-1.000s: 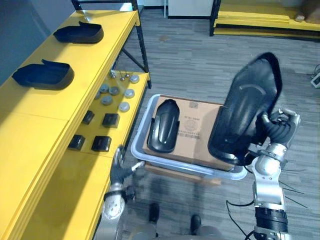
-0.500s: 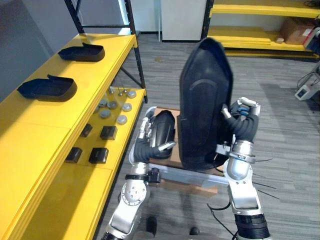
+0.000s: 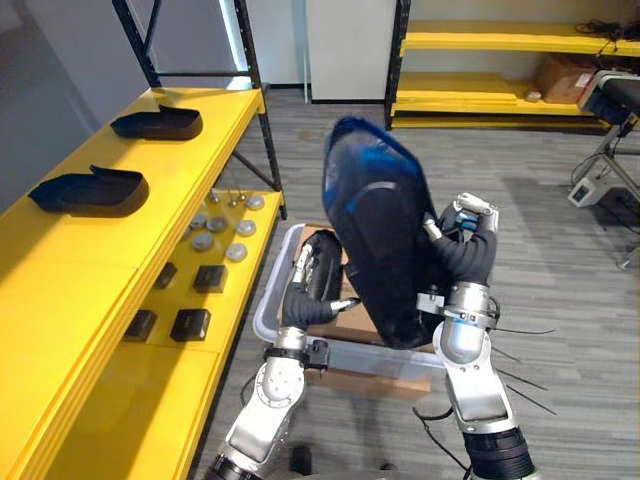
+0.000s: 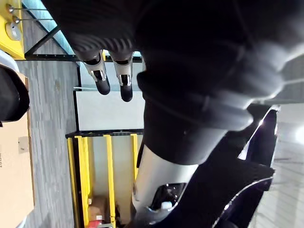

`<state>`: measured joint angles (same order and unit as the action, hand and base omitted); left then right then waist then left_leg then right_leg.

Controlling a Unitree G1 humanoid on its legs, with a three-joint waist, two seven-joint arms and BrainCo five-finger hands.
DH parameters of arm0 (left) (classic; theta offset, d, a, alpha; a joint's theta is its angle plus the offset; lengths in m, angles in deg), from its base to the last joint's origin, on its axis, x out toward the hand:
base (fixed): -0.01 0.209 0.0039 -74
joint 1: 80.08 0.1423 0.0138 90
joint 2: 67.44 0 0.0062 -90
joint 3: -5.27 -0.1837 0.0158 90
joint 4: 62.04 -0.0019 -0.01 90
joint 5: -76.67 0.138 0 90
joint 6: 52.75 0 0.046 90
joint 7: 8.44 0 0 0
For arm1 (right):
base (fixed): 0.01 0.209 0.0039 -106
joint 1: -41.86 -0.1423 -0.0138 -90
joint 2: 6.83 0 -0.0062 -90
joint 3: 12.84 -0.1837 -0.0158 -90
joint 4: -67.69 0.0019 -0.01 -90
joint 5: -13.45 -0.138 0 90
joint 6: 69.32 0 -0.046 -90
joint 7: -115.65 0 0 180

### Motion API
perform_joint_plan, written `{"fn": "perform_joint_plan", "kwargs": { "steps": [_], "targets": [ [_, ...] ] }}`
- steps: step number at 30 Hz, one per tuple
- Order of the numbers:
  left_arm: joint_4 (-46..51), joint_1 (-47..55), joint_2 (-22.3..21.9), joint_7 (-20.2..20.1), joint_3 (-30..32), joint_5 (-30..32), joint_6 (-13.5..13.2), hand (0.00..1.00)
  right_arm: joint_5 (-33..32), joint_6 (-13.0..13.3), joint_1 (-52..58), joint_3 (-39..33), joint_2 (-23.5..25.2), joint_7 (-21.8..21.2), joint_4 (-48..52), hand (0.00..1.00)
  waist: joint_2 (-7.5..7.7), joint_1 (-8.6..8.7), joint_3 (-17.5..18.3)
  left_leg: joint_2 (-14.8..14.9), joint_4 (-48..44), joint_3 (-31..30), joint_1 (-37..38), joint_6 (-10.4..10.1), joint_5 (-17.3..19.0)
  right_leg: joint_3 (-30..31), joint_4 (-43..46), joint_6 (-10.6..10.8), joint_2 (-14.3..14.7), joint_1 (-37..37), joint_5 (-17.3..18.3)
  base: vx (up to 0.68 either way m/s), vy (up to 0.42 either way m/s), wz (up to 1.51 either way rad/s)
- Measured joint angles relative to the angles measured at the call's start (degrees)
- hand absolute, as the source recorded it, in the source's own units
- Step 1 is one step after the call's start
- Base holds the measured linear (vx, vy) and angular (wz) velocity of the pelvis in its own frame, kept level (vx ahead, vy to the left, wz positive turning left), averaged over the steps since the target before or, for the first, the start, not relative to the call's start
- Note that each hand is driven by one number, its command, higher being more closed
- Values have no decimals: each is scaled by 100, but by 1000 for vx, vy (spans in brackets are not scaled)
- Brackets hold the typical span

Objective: Walk over and take plastic housings, then place them on the shelf

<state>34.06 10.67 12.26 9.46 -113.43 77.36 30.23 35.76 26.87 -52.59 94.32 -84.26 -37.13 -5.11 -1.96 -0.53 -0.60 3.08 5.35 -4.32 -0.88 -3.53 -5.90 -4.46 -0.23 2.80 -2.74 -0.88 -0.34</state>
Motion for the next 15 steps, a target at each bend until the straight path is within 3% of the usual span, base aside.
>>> {"fn": "perform_joint_plan", "kwargs": {
  "steps": [6,15],
  "targets": [
    [-153,-26,-17,-10,24,-19,21,0,71,12,9,63,62,-105,-145,100,49,1,79,-6,0,0,5,1,-1,-1,4,1,-8,-1,0,0,0,0],
    [-355,305,-110,-89,248,163,37,0,318,-54,273,-490,44,-108,-517,100,51,-4,82,-12,16,-25,68,1,-1,-25,0,16,-16,-77,13,-2,-1,0]
  ]
}}
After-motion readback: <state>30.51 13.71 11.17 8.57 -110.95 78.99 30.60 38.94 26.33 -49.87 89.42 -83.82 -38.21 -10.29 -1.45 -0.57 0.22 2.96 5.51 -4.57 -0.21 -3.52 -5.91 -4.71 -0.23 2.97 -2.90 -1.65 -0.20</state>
